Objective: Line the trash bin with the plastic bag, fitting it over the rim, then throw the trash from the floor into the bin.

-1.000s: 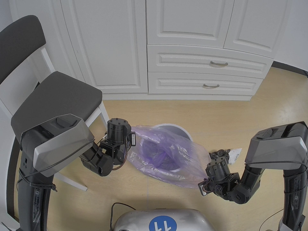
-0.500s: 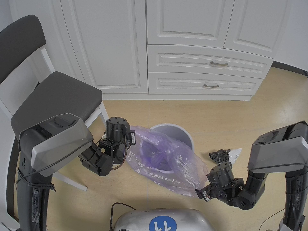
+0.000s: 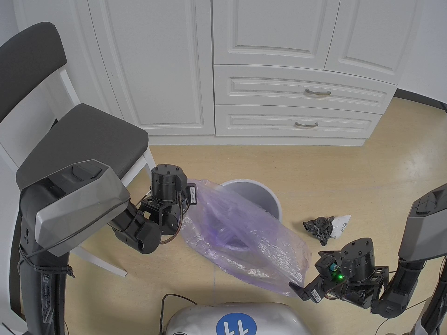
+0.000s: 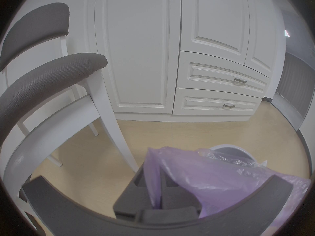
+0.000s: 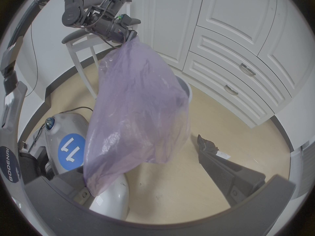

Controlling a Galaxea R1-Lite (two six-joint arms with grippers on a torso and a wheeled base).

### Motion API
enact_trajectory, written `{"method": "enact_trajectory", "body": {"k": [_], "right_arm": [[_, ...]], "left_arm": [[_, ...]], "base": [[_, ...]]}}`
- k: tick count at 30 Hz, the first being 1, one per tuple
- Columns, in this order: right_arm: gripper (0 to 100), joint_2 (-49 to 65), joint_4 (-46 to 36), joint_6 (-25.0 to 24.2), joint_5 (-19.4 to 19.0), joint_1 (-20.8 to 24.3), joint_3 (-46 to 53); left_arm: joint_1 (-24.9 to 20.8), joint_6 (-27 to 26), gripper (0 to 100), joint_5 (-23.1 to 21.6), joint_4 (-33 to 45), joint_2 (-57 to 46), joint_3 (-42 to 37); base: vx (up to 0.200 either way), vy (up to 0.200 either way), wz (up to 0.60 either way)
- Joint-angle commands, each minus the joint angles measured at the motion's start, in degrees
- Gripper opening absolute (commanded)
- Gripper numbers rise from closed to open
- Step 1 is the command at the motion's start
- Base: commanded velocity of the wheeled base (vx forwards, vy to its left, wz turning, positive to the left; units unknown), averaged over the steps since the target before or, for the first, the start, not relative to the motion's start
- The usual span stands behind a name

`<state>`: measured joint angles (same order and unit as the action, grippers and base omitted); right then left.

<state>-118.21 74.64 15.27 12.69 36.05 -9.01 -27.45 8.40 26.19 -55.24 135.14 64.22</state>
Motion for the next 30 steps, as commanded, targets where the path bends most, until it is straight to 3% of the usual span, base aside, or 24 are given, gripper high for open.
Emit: {"method": "enact_trajectory", "body": {"k": [1, 5, 9, 13, 15, 16, 17, 18, 19, 22, 25, 30], "right_arm": [[100, -6.33, 4.90, -1.21, -3.81, -0.63, -1.45], [100, -12.31, 15.36, -5.78, -11.55, -1.24, -1.01], [100, -14.59, 15.36, -8.77, -14.45, -1.86, -1.36], [100, -14.59, 15.36, -8.86, -19.99, -5.29, -1.10], [100, -14.59, 15.36, -8.42, -27.37, -9.42, -0.83], [100, -14.59, 15.36, -8.42, -27.37, -9.42, -0.83], [100, -14.41, 15.36, -8.42, -32.82, -12.14, -0.48], [100, -14.41, 15.36, -8.42, -32.82, -12.14, -0.48], [100, -13.98, 15.36, -8.16, -39.23, -15.48, 0.04], [100, -13.98, 15.36, -5.17, -47.58, -20.58, 0.66], [100, -14.68, 15.36, 0.37, -52.77, -25.41, 0.84], [100, -15.21, 15.36, 2.57, -55.58, -27.61, 0.75]], "left_arm": [[-0.06, 0.04, 0, 0.01, -0.14, -0.06, 0.20], [-0.14, 0.21, 0, 0.01, -0.22, 1.09, 0.73], [-0.50, 0.30, 0, 0.01, -0.31, 1.79, 1.08], [-0.23, 0.30, 0, -0.08, -0.31, 1.96, 1.26], [0.30, 0.30, 0, -0.08, -0.22, 2.84, 2.14], [0.30, 0.30, 0, -0.08, -0.22, 2.84, 2.14], [0.82, 0.30, 0, 0.01, -0.22, 3.72, 3.02], [0.82, 0.30, 0, 0.01, -0.22, 3.72, 3.02], [1.26, 0.30, 0, 0.01, -0.22, 4.34, 3.81], [1.79, 0.30, 0, 0.01, -0.22, 4.78, 4.33], [2.32, 0.30, 0, 0.01, -0.14, 4.86, 4.60], [2.76, 0.30, 0, 0.01, 0.13, 5.04, 4.77]], "base": [[0.000, 0.000, 0.00], [0.000, 0.000, 0.00], [0.000, 0.000, 0.00], [0.000, 0.000, 0.00], [0.000, 0.000, 0.00], [0.000, 0.000, 0.00], [0.000, 0.000, 0.00], [0.000, 0.000, 0.00], [0.000, 0.000, 0.00], [0.000, 0.000, 0.00], [0.000, 0.000, 0.00], [0.000, 0.000, 0.00]]}}
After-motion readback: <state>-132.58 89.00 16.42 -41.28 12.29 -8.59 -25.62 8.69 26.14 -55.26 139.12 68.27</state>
